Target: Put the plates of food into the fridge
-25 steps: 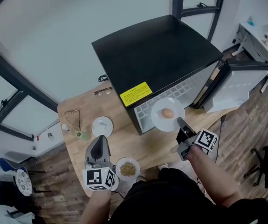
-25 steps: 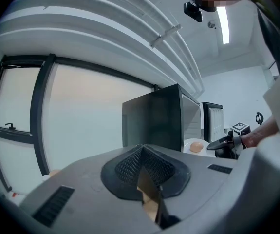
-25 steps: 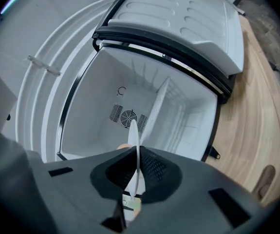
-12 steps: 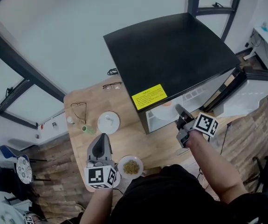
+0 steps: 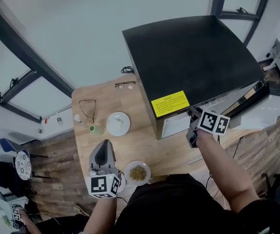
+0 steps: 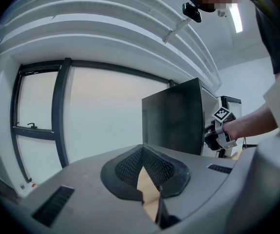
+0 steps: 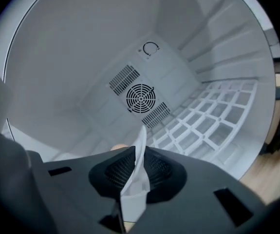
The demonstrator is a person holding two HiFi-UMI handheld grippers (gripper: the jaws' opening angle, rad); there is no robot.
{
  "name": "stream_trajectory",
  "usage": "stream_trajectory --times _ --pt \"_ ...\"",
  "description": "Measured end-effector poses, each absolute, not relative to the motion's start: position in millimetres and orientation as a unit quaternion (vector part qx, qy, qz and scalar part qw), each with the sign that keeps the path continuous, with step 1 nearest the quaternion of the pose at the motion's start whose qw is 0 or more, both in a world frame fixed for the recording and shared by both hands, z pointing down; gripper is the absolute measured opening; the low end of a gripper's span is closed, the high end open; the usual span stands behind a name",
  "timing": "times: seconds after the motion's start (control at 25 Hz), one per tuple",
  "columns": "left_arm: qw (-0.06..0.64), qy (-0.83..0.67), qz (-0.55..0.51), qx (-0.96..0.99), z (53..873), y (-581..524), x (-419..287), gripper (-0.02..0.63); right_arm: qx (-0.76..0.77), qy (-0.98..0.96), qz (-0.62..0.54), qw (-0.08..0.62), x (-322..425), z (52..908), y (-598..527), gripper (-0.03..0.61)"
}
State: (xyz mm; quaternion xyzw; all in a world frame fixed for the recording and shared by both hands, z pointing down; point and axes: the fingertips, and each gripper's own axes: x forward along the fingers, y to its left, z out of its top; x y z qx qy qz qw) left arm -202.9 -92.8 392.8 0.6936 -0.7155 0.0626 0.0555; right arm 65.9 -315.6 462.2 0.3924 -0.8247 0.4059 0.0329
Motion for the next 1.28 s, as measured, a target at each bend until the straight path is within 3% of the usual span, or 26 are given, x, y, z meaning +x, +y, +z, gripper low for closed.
stream_trajectory --times 0.24,0.44,0.52,1.28 --pt "0.059 -0.725 0.063 0.683 395.3 -85.3 -207.6 0.003 0.436 -0.844 0.275 0.148 67.1 471.9 -324.0 0.134" --pt "0.059 -0.731 0.061 0.677 395.3 -82.2 -206.9 0.003 0.447 -0.842 0.226 0.198 68.7 478.6 -326.6 0.190" --pt "0.058 -0.736 0.058 0.672 393.8 -80.9 -210.4 0.003 0.453 -0.839 0.228 0.194 70.9 476.9 -327.5 0.216" --pt "0.009 -0.743 0.065 0.667 374.1 -54.1 -234.3 0.003 0.431 -0.894 0.109 0.058 84.7 408.5 -254.7 0.215"
